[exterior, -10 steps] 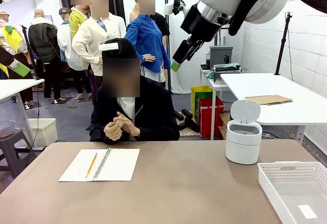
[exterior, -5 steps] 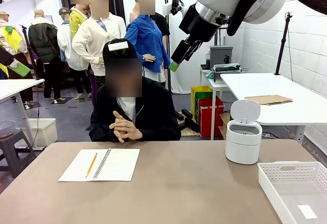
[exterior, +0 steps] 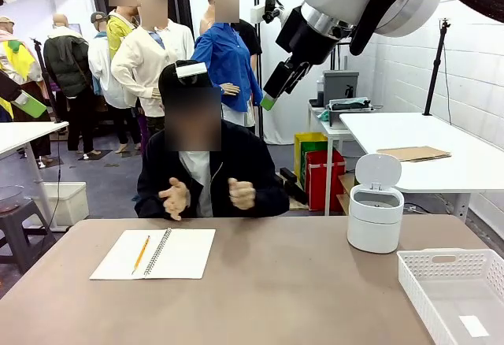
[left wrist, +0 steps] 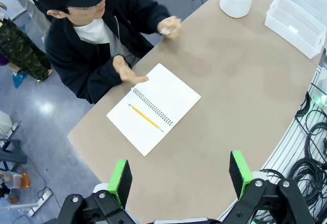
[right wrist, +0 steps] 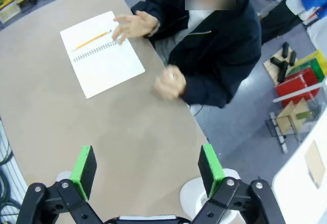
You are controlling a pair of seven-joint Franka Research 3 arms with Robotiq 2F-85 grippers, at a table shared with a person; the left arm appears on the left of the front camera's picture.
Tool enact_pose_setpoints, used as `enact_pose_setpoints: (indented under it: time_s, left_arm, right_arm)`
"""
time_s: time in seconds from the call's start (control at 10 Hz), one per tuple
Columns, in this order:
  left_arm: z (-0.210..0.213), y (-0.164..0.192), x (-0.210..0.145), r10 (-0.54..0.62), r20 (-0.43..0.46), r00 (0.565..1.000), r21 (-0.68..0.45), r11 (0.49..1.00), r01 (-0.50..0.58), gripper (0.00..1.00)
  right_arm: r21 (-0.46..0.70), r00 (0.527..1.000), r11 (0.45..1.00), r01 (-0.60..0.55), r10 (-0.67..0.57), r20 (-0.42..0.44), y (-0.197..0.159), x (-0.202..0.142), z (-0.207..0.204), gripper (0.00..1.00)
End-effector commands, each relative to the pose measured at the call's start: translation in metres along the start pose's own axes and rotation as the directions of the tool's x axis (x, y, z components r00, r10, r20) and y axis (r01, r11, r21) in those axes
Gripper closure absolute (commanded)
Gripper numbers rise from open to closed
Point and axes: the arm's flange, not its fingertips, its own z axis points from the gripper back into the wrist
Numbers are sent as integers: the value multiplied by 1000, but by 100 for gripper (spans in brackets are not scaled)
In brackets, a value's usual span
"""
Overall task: Sort the paper based on its condition.
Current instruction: If a person hands you a paper, place it in the Organizing basket , and if it's crumpled, put it in the Trash can.
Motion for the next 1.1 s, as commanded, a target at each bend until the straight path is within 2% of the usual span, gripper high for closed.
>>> enact_pose_setpoints:
  time_s: [0.0,1.0]
  left_arm:
    - [1,1,0,3,-3,1000,7,1000,-3,0]
    - [1,1,0,3,-3,1000,7,1000,-3,0]
  right_arm:
    - [21,1000,1000,4,-4,10,0,-2,1,0]
    - [21,1000,1000,4,-4,10,0,-2,1,0]
